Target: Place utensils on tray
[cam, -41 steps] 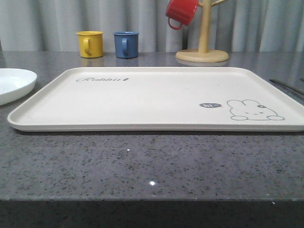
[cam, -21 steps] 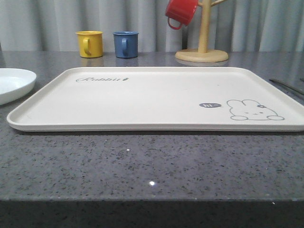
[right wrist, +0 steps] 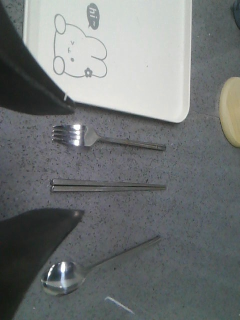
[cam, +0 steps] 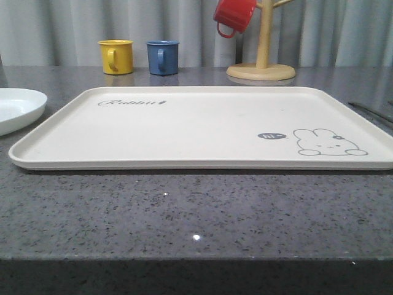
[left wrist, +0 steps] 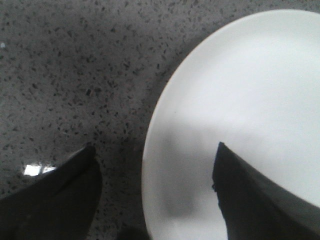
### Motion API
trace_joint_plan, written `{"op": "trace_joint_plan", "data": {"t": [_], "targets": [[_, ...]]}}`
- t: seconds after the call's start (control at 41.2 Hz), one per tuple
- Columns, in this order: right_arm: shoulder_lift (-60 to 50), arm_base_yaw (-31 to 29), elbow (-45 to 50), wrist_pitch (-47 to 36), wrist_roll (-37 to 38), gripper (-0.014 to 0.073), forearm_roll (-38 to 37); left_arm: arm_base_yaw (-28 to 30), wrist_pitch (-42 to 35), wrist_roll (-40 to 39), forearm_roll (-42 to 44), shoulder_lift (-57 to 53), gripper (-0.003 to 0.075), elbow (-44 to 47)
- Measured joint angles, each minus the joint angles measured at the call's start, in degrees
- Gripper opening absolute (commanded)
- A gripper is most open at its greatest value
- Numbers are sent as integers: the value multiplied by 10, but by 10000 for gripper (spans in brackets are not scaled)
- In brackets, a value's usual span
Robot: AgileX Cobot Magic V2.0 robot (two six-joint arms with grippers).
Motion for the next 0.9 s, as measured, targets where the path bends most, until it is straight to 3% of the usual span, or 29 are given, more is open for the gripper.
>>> {"op": "trace_joint_plan", "data": {"t": [0.243,0.559,0.753,0.899], "targets": [[0,0,0,0,0,444,0,0,18,1,-1,2,222,-1],[0,0,0,0,0,444,0,0,26,1,6,3,179,-1],[0,0,0,0,0,444,0,0,35,1,8,8,6,-2],[0,0,0,0,0,444,0,0,38,1,10,9,-20,-2]]}}
